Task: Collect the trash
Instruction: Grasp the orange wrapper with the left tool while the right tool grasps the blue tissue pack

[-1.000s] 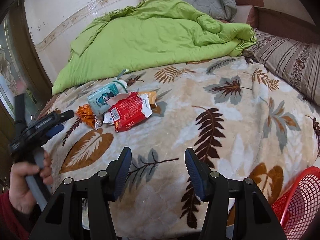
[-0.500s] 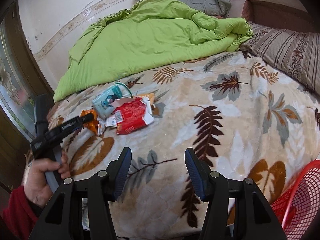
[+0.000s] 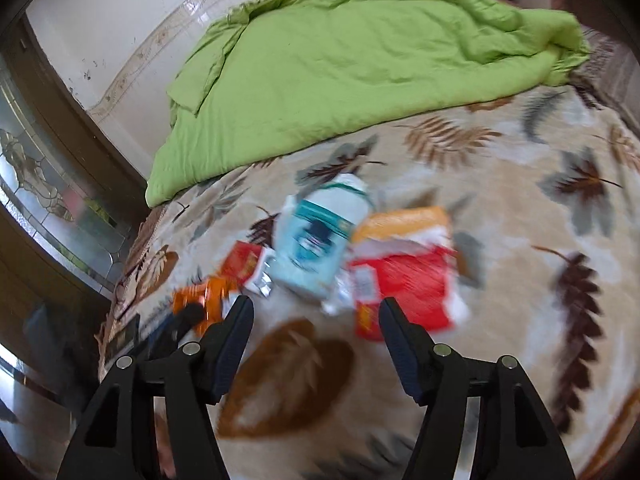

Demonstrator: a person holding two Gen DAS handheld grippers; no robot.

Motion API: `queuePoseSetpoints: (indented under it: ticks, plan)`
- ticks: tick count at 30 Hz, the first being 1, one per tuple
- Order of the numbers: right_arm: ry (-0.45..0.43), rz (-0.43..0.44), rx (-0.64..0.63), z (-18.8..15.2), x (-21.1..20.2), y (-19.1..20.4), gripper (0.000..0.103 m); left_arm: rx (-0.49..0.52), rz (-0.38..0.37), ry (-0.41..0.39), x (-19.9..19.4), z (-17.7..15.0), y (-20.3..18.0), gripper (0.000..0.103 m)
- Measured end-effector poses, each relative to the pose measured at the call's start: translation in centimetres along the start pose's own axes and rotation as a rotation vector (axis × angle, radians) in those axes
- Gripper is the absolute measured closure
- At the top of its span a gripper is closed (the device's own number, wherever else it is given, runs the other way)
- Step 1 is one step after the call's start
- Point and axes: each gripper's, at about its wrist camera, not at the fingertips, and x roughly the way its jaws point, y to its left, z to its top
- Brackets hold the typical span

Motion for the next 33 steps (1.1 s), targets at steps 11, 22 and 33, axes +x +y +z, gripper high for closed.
queuePoseSetpoints:
  ticks: [11, 22, 33]
  plan:
    - [0.09, -0.117, 0.015, 2.5, 8.9, 1.6, 0.038, -0.017, -0.017, -0.011, -0.2, 0.6, 0.7, 0.07]
    - [-0.083, -0.066, -0.11, -2.3, 1.1, 0.1, 0.071, 0.047, -0.029, -0.006, 0.0, 0.1, -1.4, 0.07]
    - [-0.108, -0.043, -0.137, -2.7, -0.1, -1.6, 0.071, 0.088, -0.024, 0.01, 1.1, -0.5, -2.9, 0.07]
